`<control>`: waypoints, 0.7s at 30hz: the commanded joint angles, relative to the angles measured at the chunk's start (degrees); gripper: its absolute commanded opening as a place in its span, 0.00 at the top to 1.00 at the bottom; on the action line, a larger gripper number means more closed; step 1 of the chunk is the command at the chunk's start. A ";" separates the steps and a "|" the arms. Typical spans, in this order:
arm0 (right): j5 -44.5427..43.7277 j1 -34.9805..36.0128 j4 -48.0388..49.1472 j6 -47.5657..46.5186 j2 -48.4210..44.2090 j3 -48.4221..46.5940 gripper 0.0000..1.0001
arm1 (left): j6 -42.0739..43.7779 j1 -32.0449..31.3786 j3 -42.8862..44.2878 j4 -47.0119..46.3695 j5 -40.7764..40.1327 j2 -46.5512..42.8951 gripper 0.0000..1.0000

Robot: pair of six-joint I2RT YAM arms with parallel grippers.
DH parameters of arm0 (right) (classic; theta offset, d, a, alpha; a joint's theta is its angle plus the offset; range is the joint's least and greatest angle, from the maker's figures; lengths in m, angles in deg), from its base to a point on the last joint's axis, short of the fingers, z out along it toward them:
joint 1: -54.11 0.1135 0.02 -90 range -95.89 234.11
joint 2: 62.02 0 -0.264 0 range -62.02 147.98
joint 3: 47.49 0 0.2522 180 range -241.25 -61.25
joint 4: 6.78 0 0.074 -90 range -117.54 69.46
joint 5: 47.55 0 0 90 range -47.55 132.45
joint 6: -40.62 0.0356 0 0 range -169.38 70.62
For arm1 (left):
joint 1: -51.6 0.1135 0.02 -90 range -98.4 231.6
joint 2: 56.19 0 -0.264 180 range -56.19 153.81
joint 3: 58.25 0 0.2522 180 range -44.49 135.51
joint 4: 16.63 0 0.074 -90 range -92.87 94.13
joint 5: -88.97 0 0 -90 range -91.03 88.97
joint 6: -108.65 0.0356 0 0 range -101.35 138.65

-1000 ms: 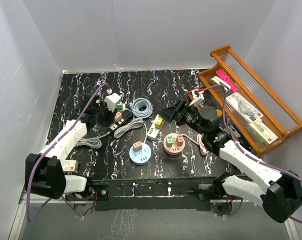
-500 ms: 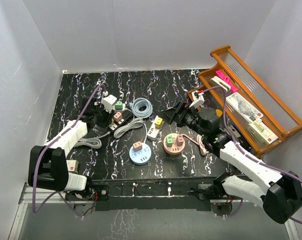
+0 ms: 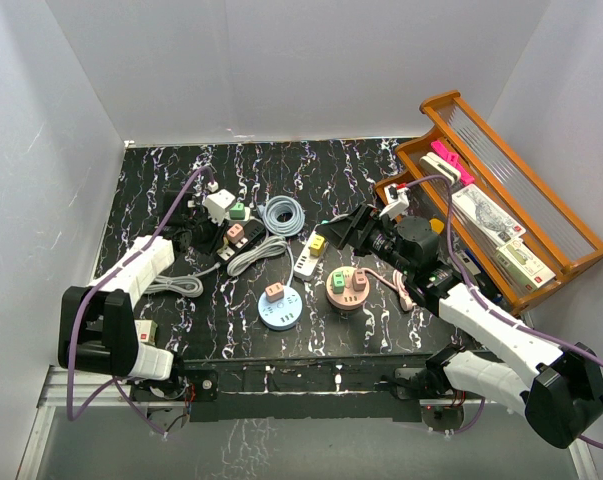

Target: Insert the plug

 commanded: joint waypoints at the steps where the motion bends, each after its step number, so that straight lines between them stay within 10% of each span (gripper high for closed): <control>1: -0.42 -0.17 2.74 0.22 -0.59 -0.52 0.18 | 1.54 -0.36 1.59 3.23 0.35 0.63 1.00; 21: -1.45 -0.17 1.21 -0.14 -1.31 0.04 0.18 | -0.17 -0.54 7.52 10.57 1.66 5.05 1.00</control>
